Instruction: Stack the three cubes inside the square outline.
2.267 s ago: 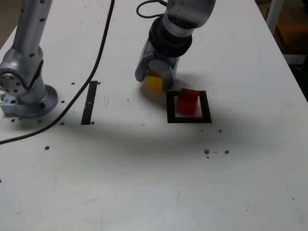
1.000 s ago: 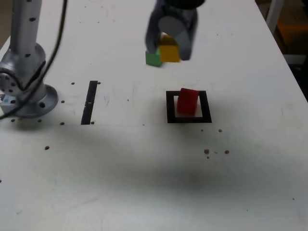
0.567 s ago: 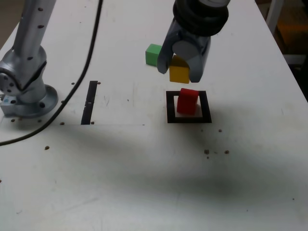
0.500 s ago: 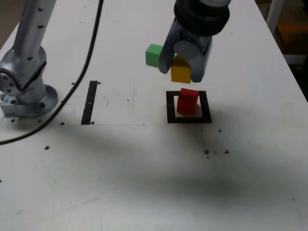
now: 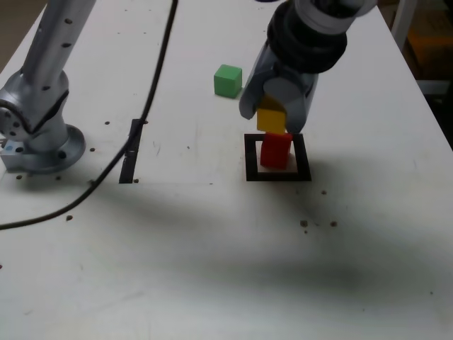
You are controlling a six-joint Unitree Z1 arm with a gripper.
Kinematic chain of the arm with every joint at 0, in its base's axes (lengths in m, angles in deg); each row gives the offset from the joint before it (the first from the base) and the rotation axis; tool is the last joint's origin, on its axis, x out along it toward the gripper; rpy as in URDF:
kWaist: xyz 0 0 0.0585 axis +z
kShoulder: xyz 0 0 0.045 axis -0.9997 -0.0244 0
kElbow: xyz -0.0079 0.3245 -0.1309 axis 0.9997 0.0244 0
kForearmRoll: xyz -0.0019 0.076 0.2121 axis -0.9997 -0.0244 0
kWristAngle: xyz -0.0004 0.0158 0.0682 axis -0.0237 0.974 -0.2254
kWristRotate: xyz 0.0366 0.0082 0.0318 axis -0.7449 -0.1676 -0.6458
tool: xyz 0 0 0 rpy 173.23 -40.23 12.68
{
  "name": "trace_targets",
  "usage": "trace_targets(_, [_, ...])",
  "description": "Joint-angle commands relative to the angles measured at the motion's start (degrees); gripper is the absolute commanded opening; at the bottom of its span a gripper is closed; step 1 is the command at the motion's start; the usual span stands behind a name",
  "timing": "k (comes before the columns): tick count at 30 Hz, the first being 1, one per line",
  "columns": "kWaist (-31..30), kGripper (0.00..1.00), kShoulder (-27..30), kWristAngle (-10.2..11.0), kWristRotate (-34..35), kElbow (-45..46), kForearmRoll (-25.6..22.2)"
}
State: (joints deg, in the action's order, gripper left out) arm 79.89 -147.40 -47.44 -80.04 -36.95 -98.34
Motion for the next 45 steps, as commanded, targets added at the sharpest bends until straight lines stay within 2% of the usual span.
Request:
trace_targets(1, [-0.2,0.18,-0.35,0.25,0.1,0.19,-0.36])
trace_targets(10, [-1.39,0.21,-1.7,0.4,0.35,0.45,-0.35])
trace_targets(21, [-1.56,0.54,-2.95,0.29,0.28,0.28,-0.33])
trace_targets(36, [-1.56,0.59,-3.31,1.97,0.08,-0.44,0.25])
trace_targets(38, [-1.56,0.68,-3.21,2.15,0.08,-0.46,0.26])
trace_targets(42, [-1.66,0.95,-2.29,2.1,0.08,-0.22,-0.21])
trace_targets(45, [-2.22,1.0,-0.21,1.19,0.06,0.8,-0.89])
